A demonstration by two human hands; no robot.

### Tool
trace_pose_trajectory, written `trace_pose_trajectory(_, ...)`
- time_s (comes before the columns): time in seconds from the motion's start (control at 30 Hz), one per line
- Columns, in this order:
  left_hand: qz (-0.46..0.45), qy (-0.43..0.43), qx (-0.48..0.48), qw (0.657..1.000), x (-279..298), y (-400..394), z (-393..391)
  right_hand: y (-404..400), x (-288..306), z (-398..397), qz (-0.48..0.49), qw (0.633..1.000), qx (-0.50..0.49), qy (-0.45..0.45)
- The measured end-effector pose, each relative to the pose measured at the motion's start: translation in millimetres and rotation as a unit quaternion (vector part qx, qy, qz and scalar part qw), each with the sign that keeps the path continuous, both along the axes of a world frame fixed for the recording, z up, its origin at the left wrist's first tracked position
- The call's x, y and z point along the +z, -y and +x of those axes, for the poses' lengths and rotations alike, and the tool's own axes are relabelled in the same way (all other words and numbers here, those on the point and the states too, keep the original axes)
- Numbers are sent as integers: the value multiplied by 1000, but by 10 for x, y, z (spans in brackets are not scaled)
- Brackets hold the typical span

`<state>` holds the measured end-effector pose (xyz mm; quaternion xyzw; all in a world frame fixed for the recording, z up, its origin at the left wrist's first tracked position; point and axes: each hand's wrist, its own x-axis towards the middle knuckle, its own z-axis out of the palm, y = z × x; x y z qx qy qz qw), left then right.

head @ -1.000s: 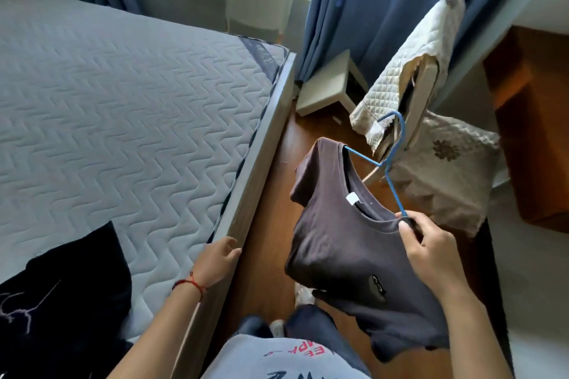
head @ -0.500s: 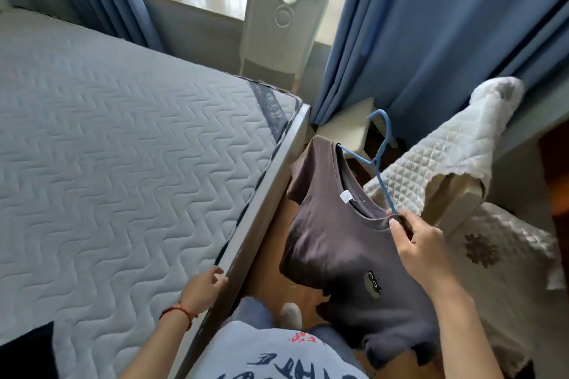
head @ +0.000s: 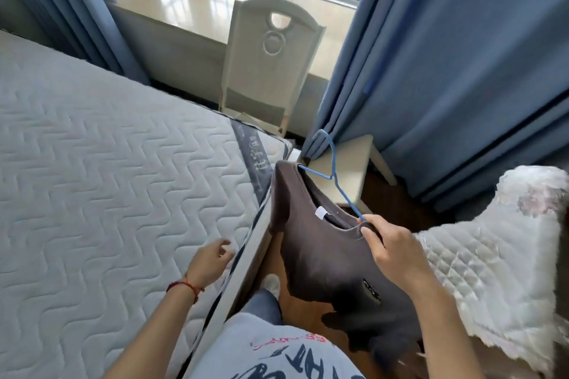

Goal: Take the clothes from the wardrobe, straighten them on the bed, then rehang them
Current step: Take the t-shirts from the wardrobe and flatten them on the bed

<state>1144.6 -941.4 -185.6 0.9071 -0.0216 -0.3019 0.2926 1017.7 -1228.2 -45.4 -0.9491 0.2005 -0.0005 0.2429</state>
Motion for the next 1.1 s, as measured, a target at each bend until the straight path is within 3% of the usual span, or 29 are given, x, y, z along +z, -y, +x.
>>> trace_pose_trajectory(0.27,-73,146,-67,984,431,950,1431,500,304,1013,-46,999,19,-13)
trace_pose_trajectory(0.43,-53,242,-54,967,573,1223,2001,811,349,1651,-33,993,111,4)
trace_pose_trajectory(0.63,-41,209,17,977,569,1056,2189,1151,380,2537,-31,974,219,46)
trace_pose_trajectory(0.77,-66,189,135,970,600,959,1928,1276,404,3209,-12,961,272,54)
trace_pose_trajectory(0.9,-45,231,282,930,746,955,1561,1245,413,3838,36,933,357,28)
trace_pose_trajectory(1.1,33,339,463,818,1186,820,1179,746,385,4436,93,870,479,72)
